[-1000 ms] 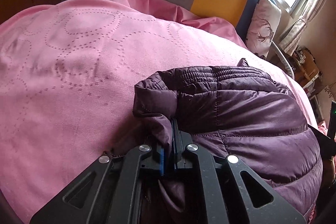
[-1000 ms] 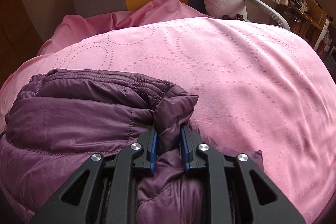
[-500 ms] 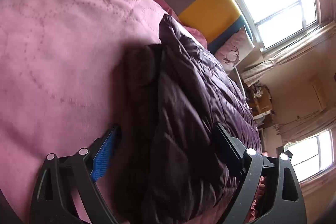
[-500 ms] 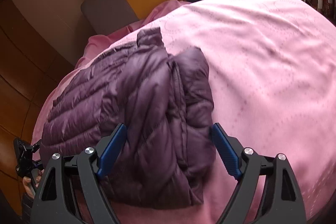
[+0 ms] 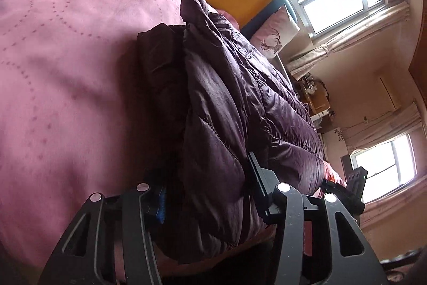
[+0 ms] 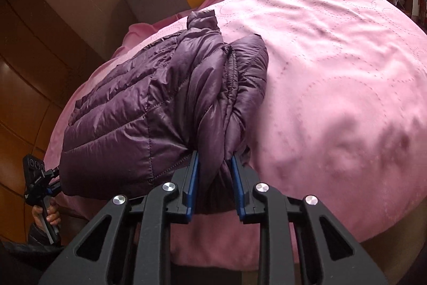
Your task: Fold large clothes
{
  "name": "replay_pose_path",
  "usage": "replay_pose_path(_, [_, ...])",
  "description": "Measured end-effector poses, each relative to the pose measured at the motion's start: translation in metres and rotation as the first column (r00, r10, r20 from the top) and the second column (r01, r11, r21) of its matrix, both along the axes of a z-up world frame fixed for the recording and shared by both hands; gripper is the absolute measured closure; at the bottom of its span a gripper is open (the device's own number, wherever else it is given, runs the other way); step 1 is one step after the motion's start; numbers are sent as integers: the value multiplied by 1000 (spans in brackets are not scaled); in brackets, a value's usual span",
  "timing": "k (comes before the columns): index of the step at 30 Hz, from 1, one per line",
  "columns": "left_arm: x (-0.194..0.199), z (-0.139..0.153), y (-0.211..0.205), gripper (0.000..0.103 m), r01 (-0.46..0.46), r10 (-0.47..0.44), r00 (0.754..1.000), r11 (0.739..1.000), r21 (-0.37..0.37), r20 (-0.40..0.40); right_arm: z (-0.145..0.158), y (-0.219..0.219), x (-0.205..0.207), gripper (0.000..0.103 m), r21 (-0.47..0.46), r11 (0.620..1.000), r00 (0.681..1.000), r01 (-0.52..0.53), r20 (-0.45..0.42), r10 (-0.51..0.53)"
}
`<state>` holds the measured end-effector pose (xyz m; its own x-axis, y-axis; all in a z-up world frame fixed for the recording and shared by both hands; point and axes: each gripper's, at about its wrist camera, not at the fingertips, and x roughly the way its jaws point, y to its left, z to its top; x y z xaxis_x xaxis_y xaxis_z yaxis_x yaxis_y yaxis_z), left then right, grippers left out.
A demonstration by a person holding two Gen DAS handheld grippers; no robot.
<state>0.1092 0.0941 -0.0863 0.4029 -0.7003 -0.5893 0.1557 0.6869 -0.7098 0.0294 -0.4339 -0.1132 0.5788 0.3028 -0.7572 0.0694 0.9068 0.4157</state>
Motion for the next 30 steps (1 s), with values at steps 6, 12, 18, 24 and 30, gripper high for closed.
replay_pose_path(6, [-19, 40, 8, 31, -109, 90, 990, 977, 180, 111, 38, -3, -14, 47, -126, 987, 992, 96, 93, -85])
replay_pose_path(12, [7, 77, -31, 30, -122, 77, 965, 978, 170, 250, 84, 80, 29, 27, -229, 973, 954, 22, 297, 48])
replay_pose_path(18, [44, 71, -114, 30, -49, -30, 959, 963, 266, 283, 76, 156, 106, 26, -325, 944, 934, -50, 320, 160])
replay_pose_path(24, [64, 53, -144, 26, -60, -32, 960, 946, 318, 279, 27, 151, 149, 28, -412, 911, 966, 3, 238, 105])
replay_pose_path(30, [69, 22, -144, 25, -76, -37, 958, 923, 376, 284, -14, 128, 149, 29, -414, 909, 977, 54, 210, 38])
